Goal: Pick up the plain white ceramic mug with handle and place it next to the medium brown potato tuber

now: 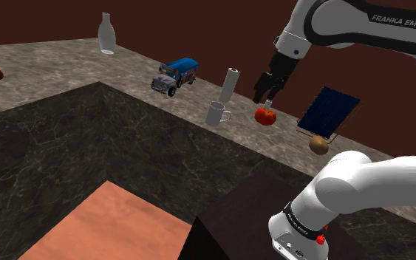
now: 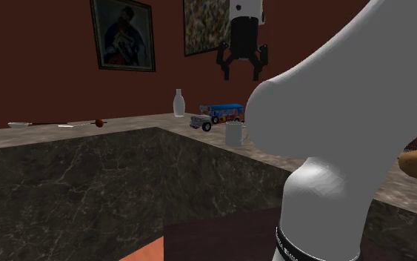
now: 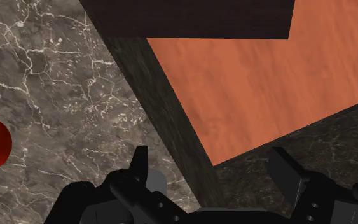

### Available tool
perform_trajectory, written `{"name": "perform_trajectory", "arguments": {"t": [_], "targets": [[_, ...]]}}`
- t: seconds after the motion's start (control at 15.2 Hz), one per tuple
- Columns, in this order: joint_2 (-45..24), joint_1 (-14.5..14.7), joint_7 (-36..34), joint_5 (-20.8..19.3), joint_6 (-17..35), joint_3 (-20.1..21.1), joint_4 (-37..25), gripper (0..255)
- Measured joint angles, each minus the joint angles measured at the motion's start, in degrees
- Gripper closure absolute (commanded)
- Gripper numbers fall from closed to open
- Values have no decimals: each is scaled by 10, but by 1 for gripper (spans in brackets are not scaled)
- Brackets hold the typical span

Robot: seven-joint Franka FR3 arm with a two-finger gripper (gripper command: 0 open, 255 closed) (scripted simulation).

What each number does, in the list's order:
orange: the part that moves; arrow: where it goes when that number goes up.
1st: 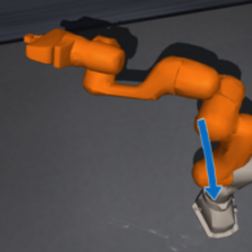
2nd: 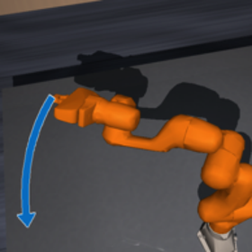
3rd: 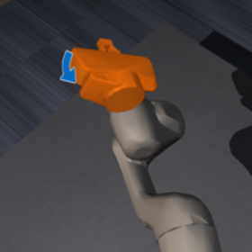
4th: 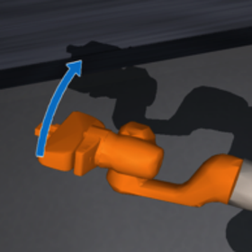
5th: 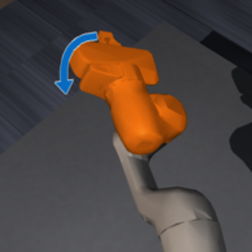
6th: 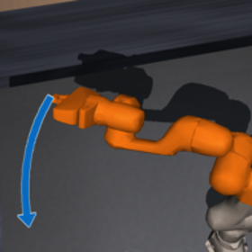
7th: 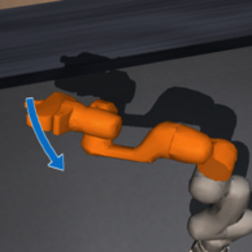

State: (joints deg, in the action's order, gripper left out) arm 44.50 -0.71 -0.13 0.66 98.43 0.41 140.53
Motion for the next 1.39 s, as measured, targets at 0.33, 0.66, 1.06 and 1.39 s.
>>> {"name": "perform_trajectory", "arguments": {"t": [0.33,0.66,1.06,1.39], "targets": [[-54,-2,5,-4,58,-4,2,0],[-160,-6,14,-9,133,-10,-33,0],[-293,-11,26,-13,218,-19,-85,0],[-406,-12,30,-13,270,-21,-149,0]]}}
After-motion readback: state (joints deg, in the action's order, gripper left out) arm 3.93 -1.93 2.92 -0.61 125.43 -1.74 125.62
